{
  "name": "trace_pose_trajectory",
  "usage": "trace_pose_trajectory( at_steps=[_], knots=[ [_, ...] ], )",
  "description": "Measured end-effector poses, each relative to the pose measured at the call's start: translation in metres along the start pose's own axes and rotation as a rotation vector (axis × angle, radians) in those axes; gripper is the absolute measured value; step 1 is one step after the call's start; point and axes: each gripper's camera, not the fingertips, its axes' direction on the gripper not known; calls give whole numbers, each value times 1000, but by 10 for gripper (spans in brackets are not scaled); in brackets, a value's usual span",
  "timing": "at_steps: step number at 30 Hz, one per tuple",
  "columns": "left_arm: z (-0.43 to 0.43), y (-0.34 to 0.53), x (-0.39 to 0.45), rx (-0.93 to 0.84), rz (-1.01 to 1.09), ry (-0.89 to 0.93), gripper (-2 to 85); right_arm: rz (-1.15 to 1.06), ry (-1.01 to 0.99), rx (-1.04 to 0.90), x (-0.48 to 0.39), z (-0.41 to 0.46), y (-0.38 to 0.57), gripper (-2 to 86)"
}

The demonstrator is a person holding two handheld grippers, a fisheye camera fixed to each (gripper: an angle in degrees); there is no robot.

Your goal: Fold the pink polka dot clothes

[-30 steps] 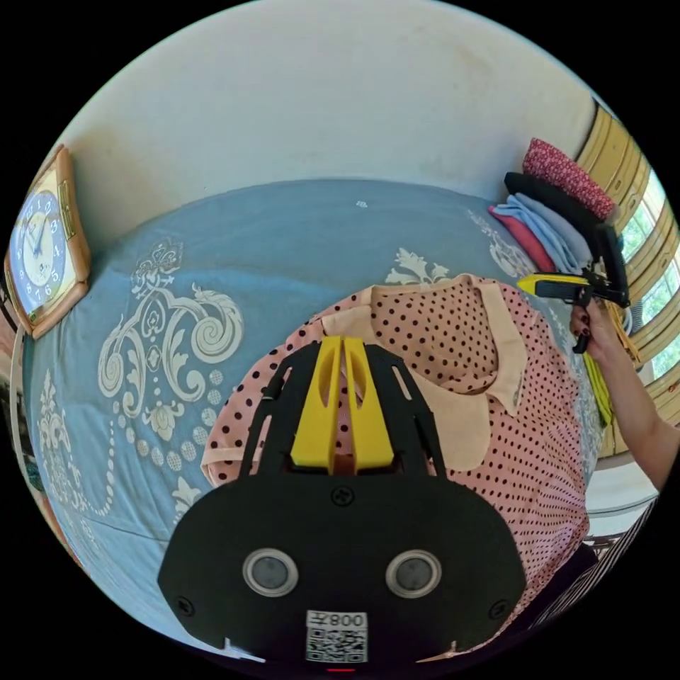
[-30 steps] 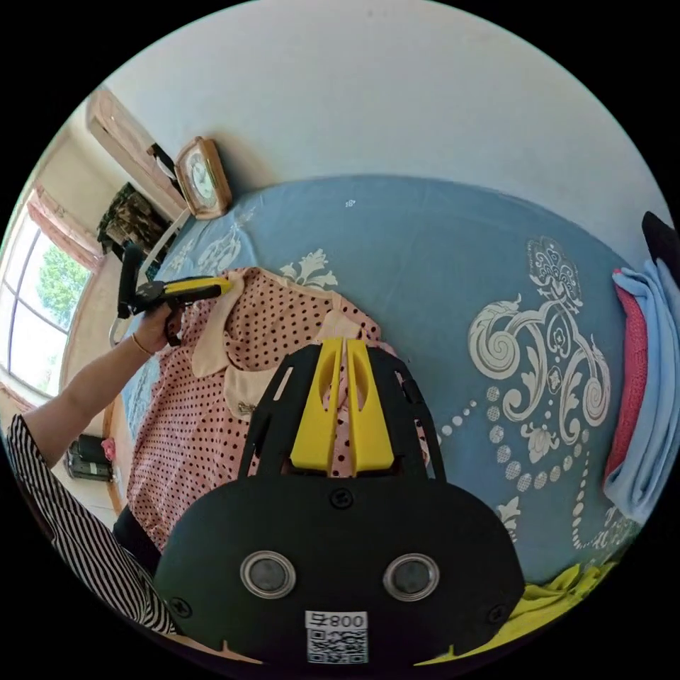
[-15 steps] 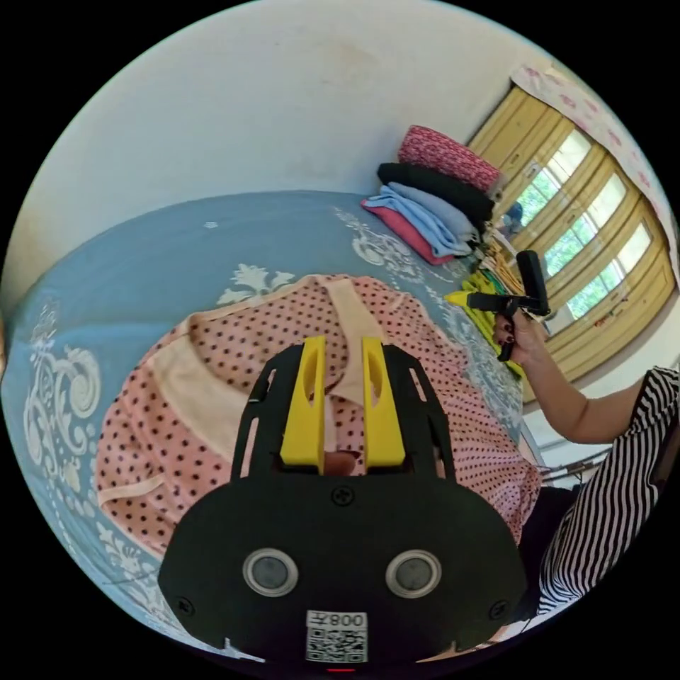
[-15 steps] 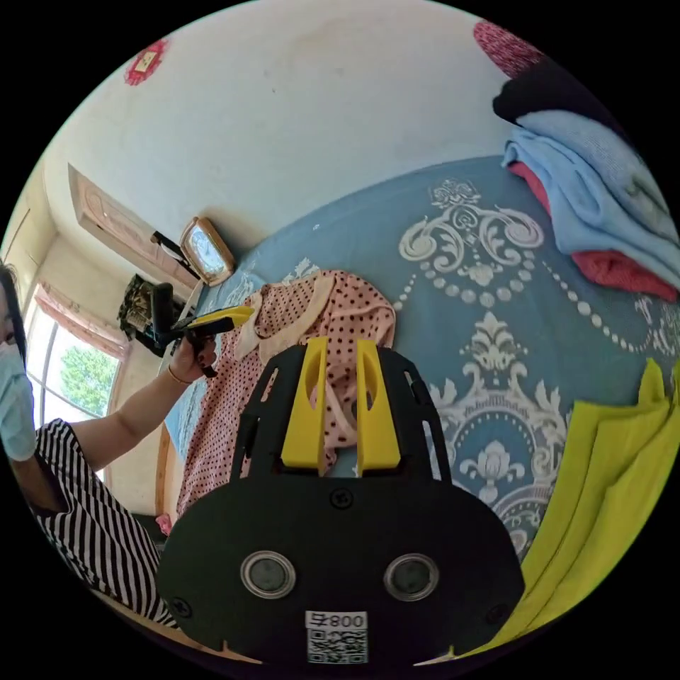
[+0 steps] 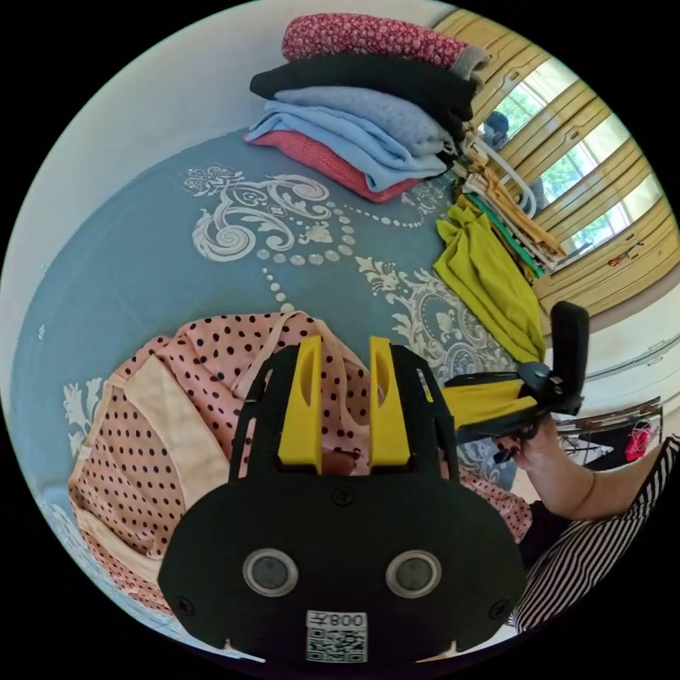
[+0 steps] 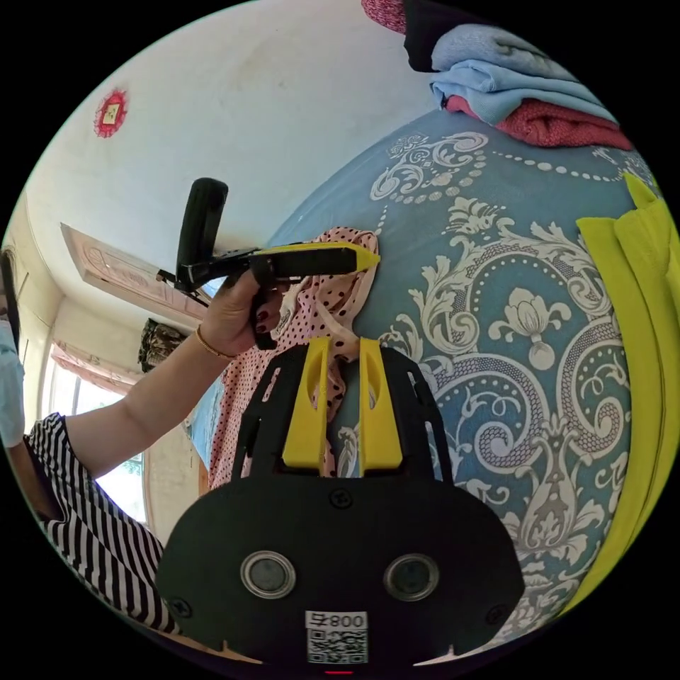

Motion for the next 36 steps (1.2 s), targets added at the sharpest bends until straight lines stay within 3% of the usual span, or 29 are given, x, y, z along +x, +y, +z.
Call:
trace_pose_trajectory(
  at_steps=[3, 9, 14, 20, 23, 27, 32, 36],
  knots=[
    [11, -5, 1, -12, 9, -107, 38, -26, -13, -6, 0, -1, 5, 35],
    [-12, 16, -42, 167, -124, 76, 17, -213, -7, 29, -29, -11, 19, 15],
    [-34, 66, -104, 301, -312, 270, 16, -437, 62, -50, -68, 14, 29, 12],
    [-19, 114, -160, 276, -498, 343, 21, -487, 193, -194, -71, 65, 36, 13],
    [-24, 119, -156, 327, -455, 347, 22, -454, 150, -204, -60, 71, 35, 15],
    [-16, 99, -135, 271, -320, 344, 17, -427, 127, -209, -49, 76, 33, 16],
    [7, 75, -128, 164, -280, 126, 6, -383, 101, -202, -35, 82, 30, 18],
    [16, 78, -141, 160, -290, 197, 3, -344, 51, -156, -24, 74, 31, 17]
  ],
)
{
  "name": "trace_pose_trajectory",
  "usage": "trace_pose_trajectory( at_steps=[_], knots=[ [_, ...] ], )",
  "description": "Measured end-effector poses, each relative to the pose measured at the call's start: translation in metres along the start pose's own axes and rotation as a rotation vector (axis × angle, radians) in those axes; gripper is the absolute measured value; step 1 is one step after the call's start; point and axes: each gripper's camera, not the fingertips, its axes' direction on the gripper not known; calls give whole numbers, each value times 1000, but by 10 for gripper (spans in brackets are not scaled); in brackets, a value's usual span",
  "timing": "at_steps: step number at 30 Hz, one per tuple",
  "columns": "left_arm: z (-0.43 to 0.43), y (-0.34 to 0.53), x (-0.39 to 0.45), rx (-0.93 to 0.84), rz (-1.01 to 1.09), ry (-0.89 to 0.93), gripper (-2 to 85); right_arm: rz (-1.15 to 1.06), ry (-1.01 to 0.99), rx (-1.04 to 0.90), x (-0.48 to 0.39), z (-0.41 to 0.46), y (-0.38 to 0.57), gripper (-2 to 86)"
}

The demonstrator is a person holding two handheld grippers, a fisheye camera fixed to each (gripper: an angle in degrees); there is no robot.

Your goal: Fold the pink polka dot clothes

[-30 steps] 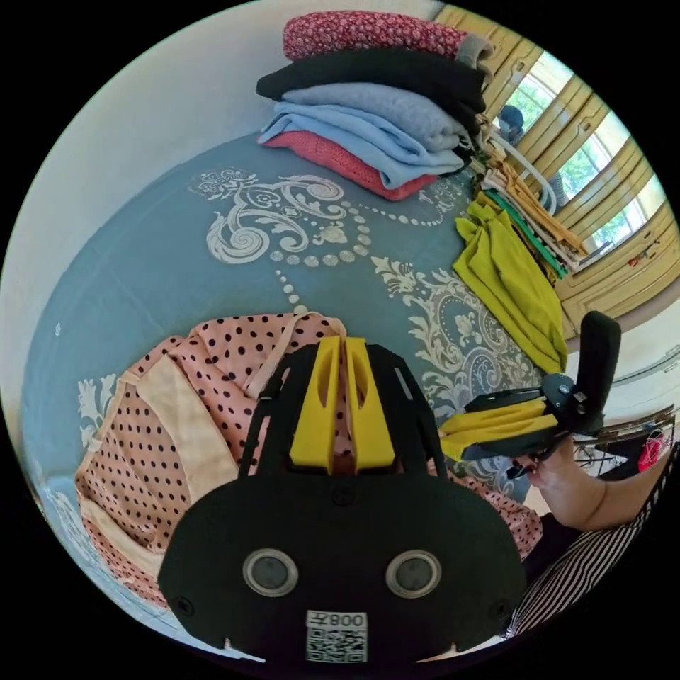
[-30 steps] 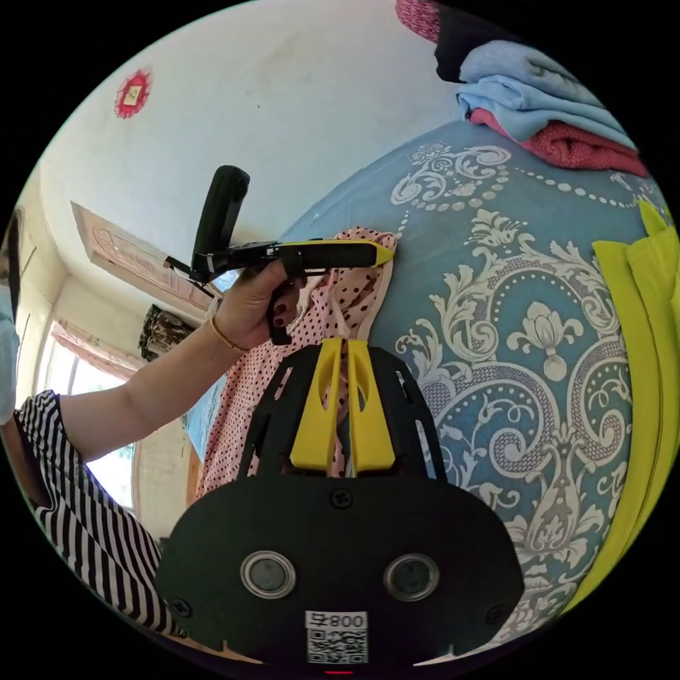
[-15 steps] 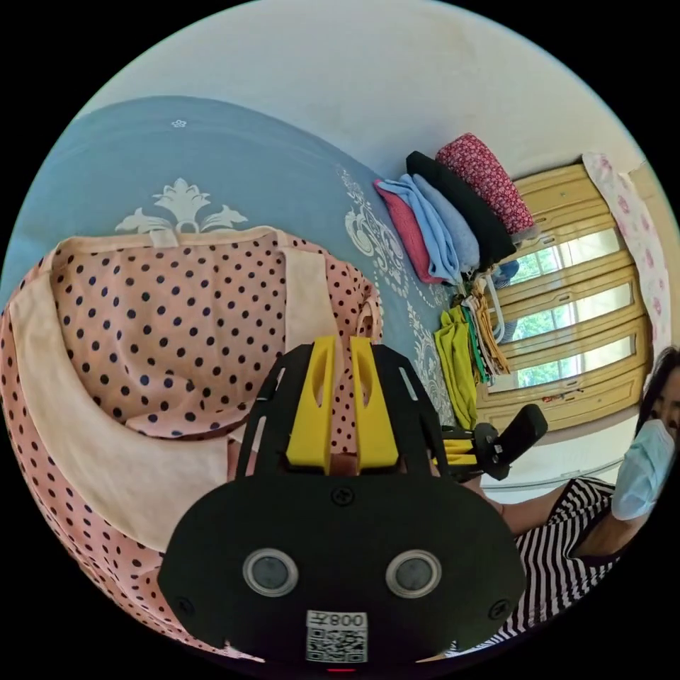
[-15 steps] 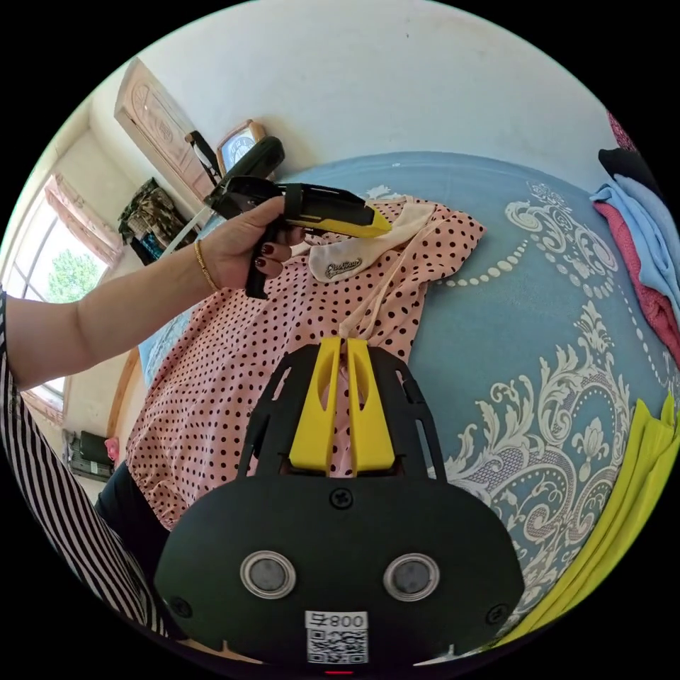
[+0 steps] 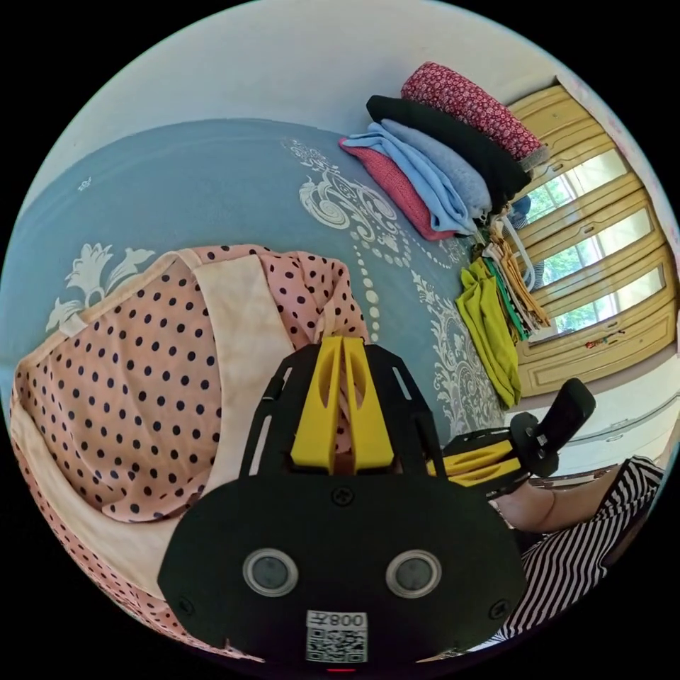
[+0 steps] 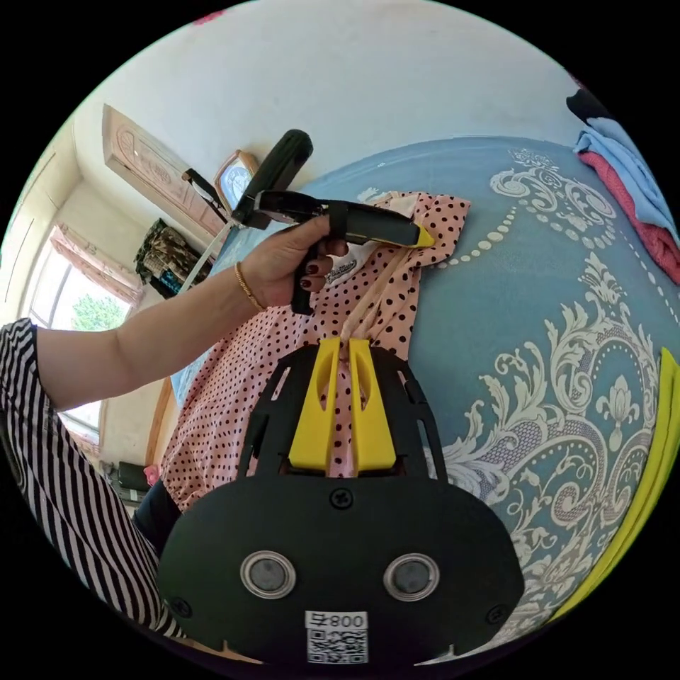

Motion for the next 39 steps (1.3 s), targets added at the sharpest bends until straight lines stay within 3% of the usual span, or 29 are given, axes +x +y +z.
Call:
trace_pose_trajectory(
  at_steps=[5, 8, 13, 18, 22, 28, 32, 39],
  knots=[
    [-15, 18, -5, 50, -5, 29, 3, 34, -18, 53, 16, 1, 5, 8],
    [-26, 33, -5, 95, 6, 66, 3, 68, 16, -23, 29, 25, 0, 4],
    [-20, 45, -8, 20, 16, 7, 3, 79, 18, -47, 39, 48, -9, 2],
    [-49, 74, 0, 95, 43, 102, 4, 34, 98, -5, 45, 46, -29, 1],
    [-57, 112, 23, 16, 111, 130, 3, -13, 201, 41, 71, 54, -79, 1],
    [-40, 149, 37, -135, 148, 77, 2, -78, 230, -71, 98, 119, -152, 1],
    [-50, 165, 35, -121, 156, 86, 2, -94, 388, -190, 117, 172, -181, 0],
    [-71, 192, 29, -92, 133, 116, 4, -103, 367, -228, 140, 212, -192, 1]
  ],
)
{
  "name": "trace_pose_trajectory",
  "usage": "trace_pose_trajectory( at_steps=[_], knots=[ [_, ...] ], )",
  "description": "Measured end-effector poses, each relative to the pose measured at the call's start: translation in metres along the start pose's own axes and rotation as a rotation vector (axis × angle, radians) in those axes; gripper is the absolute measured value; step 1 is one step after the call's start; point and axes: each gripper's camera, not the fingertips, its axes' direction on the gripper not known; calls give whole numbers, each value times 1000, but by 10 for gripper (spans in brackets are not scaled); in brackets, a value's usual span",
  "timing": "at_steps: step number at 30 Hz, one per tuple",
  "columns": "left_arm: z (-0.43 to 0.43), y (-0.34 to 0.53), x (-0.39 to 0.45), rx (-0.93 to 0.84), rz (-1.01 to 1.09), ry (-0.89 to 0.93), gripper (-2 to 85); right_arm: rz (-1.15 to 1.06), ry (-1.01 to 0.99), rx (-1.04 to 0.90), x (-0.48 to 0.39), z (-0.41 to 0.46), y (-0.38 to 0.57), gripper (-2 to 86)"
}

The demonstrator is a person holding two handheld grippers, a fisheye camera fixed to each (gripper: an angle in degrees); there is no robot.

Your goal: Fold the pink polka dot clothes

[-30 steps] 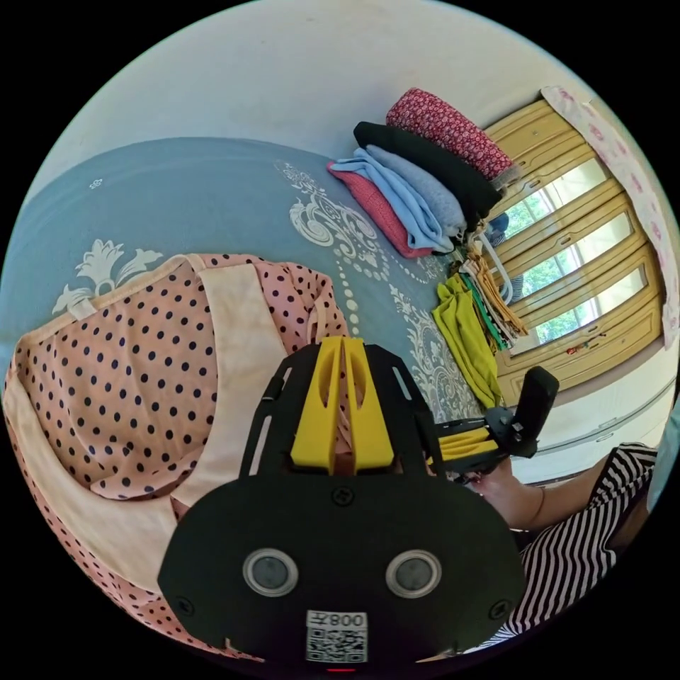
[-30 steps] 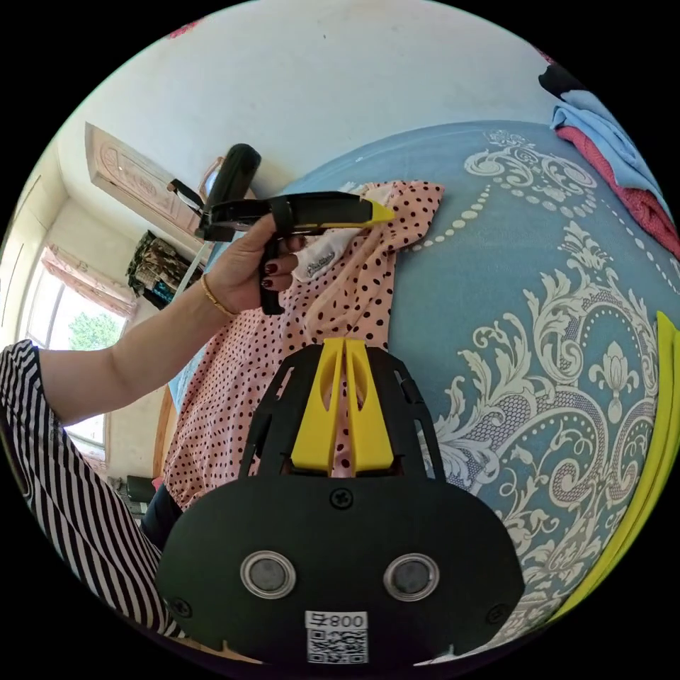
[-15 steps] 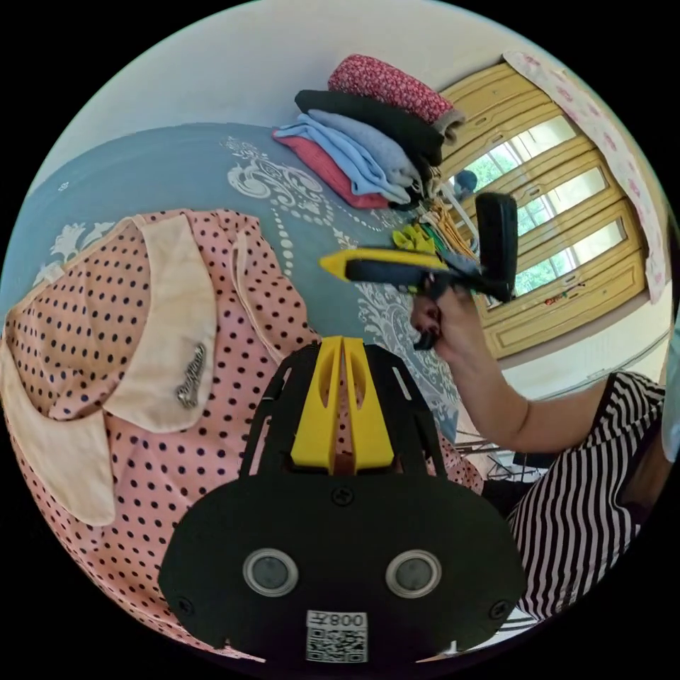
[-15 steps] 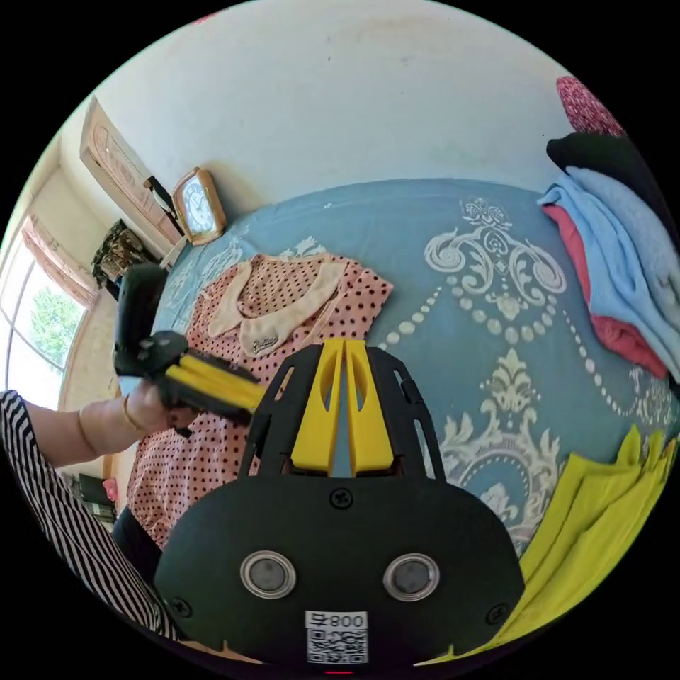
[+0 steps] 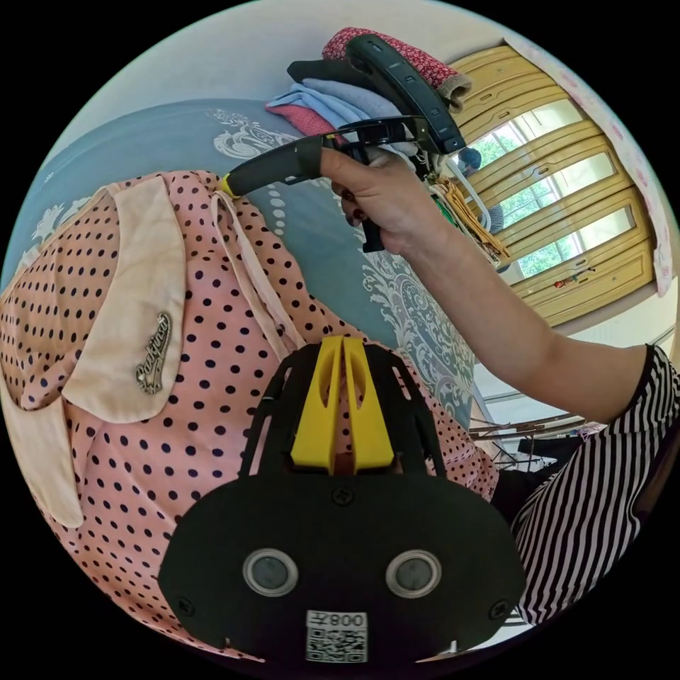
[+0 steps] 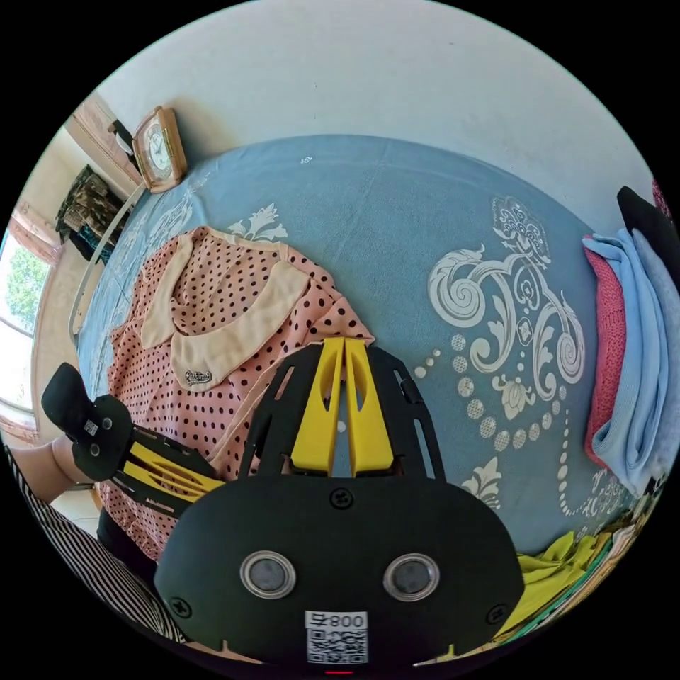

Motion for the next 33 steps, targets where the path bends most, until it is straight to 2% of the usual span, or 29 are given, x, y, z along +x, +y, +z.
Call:
trace_pose_trajectory(
  at_steps=[3, 9, 16, 19, 22, 27, 33],
  knots=[
    [-21, 21, 3, 62, -32, -1, 9, 3, 19, 30, 1, 7, 4, 2],
    [-111, 116, 5, 284, -176, -111, 46, -32, -102, 208, -15, 0, 26, 11],
    [-213, 291, -15, 508, -662, -421, 92, -272, -301, 147, -118, 65, -16, 58],
    [-228, 341, -33, 568, -803, -372, 100, -357, -349, 98, -165, 102, -53, 60],
    [-231, 369, -48, 605, -855, -296, 104, -439, -342, 42, -210, 136, -91, 61],
    [-237, 392, -55, 666, -839, -198, 101, -556, -234, -44, -275, 192, -136, 63],
    [-241, 409, -54, 657, -805, -183, 79, -677, -73, -145, -326, 261, -151, 65]
  ],
)
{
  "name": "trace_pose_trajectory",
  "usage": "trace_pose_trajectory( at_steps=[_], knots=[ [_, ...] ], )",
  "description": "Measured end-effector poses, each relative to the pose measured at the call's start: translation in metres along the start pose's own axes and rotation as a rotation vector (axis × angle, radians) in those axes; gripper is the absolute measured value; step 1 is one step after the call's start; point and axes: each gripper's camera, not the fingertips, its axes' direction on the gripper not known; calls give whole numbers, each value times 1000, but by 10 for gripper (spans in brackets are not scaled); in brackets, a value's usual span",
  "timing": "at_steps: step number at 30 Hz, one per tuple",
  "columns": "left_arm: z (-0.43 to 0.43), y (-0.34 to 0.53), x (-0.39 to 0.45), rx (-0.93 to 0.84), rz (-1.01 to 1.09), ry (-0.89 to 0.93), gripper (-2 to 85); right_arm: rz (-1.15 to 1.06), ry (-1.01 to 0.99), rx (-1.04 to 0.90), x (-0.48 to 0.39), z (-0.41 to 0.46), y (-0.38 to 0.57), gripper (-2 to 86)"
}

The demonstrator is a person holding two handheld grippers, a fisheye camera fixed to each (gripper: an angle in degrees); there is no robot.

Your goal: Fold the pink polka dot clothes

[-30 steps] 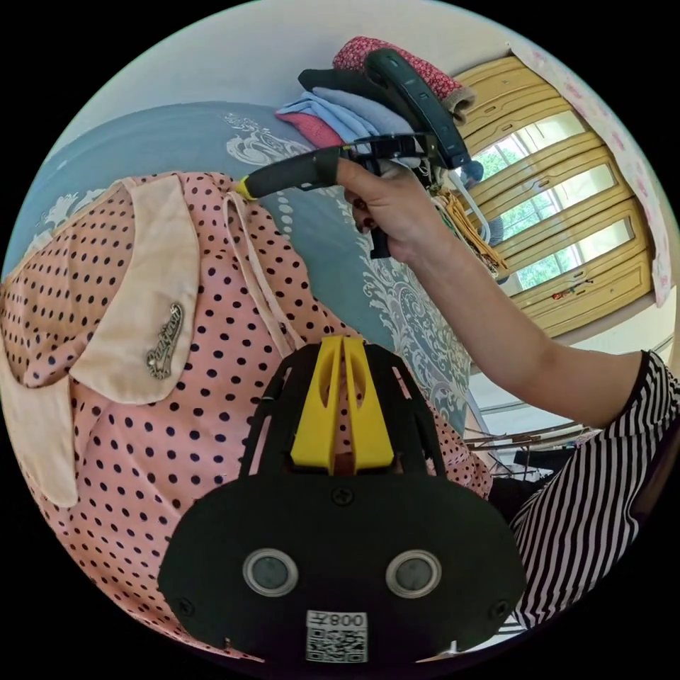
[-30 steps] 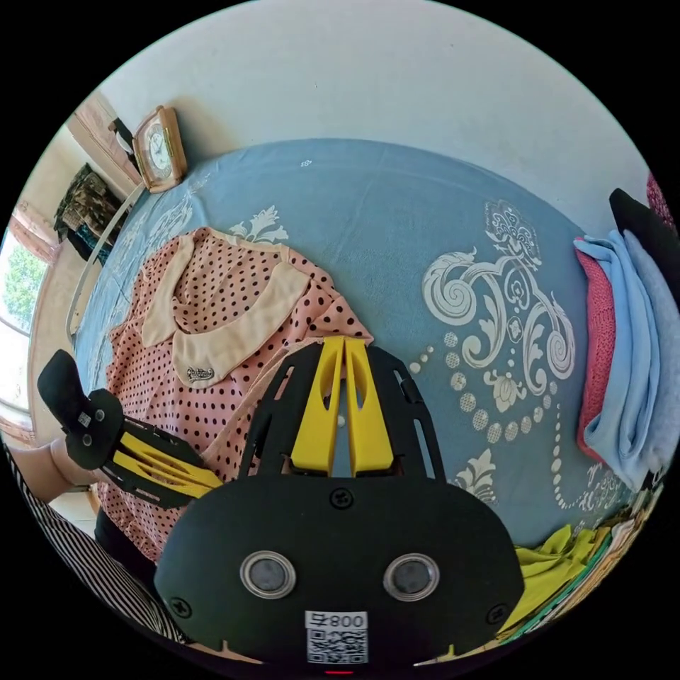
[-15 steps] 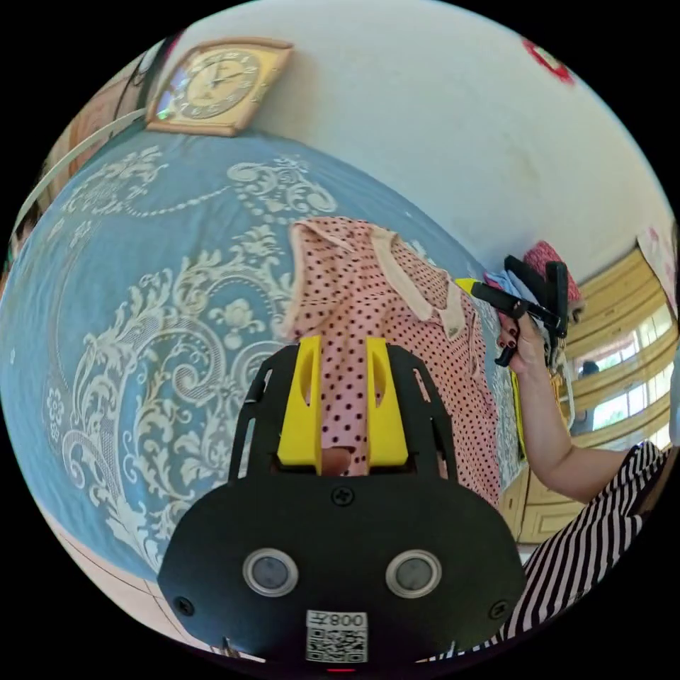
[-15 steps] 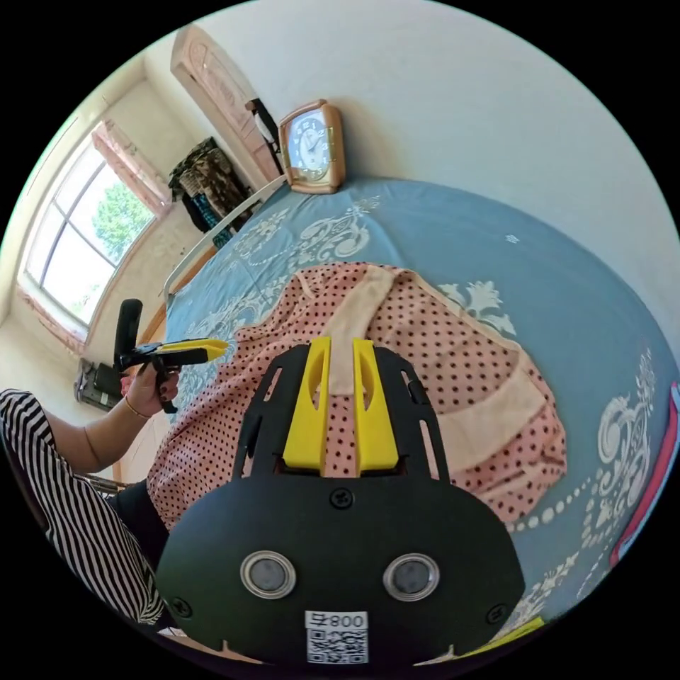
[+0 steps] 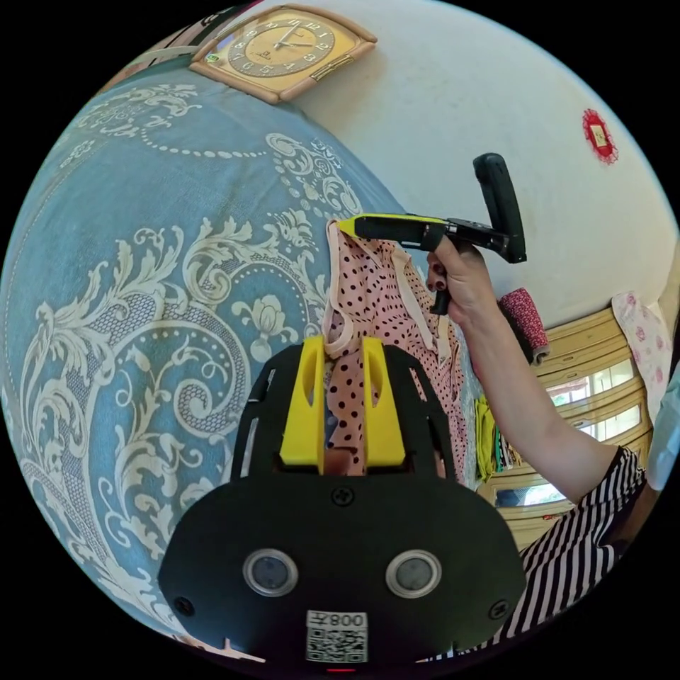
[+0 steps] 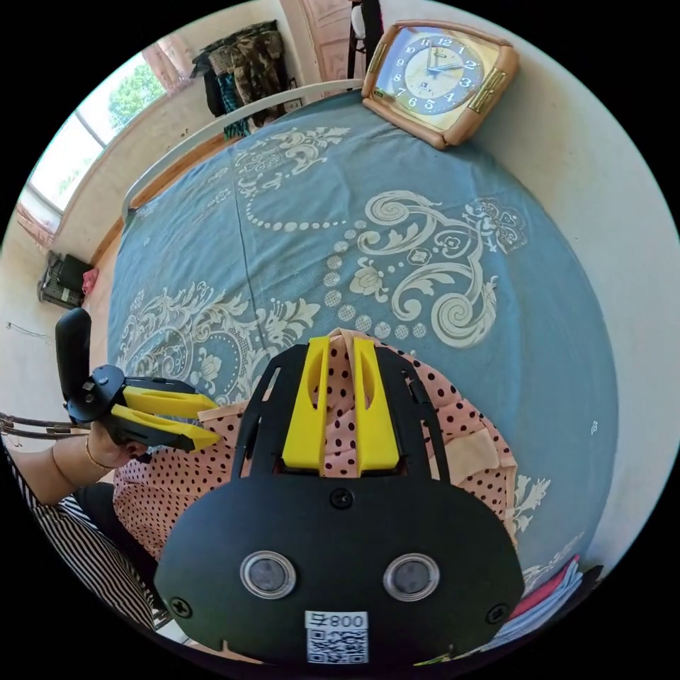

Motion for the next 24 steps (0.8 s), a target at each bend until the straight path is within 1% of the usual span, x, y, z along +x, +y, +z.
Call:
trace_pose_trajectory(
  at_steps=[4, 7, 10, 13, 15, 18, 20, 24],
  knots=[
    [-7, 12, -9, -7, -11, 16, 49, -32, 74, -24, -4, 25, -9, 63],
    [-11, 23, -13, 6, -17, 21, 37, -58, 95, -43, -3, 35, -13, 57],
    [-16, 35, -16, 13, -20, 25, 30, -78, 98, -49, 1, 42, -12, 39],
    [-22, 48, -10, 26, 14, 11, 27, -81, 58, -34, 9, 37, -5, 28],
    [-27, 57, -3, 51, 59, 9, 26, -74, 14, 23, 17, 24, 4, 26],
    [-34, 73, 18, 80, 174, -51, 26, -46, -92, 132, 40, -5, 30, 23],
    [-36, 86, 39, 84, 296, -115, 26, -4, -172, 189, 63, -21, 58, 22],
    [-26, 109, 70, 54, 482, -233, 27, 72, -303, 227, 99, -27, 105, 22]
  ],
)
